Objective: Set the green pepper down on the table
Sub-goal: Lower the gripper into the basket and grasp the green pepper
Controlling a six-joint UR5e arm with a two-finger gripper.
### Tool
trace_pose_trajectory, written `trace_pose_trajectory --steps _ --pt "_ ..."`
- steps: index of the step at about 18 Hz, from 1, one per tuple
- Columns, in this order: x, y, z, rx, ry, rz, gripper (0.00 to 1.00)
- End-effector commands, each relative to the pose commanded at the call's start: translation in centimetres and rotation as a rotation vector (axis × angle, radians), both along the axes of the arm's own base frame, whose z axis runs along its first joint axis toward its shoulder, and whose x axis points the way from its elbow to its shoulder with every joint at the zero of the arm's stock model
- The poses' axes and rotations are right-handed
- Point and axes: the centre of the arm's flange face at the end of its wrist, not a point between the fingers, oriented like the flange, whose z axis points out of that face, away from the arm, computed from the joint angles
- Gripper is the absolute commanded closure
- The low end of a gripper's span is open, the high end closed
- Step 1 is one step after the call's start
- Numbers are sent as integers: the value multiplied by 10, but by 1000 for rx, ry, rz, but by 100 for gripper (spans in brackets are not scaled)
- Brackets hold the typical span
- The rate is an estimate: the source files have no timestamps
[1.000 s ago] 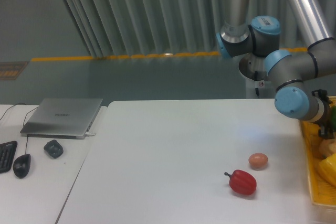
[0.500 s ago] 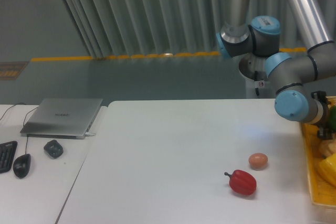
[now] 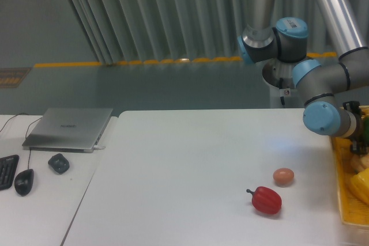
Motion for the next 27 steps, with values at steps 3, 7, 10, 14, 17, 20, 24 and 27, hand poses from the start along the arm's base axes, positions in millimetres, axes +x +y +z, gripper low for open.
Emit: trace_pose_trajectory --steps 3,7,10,14,17,20,24,27 --pt "-4 3 11 -3 -4 -5 0" --pt "-9 5 19 -3 -8 -2 0" --pt "-11 3 17 -2 -8 5 0" --pt "-8 -1 11 -11 -13 12 0" --pt "-8 -1 11 -12 -14 11 0" --pt "-10 -2 11 -11 -13 14 0" --pt "-14 -6 7 -16 -18 24 0" --pt "-14 -6 6 -18 -16 25 0"
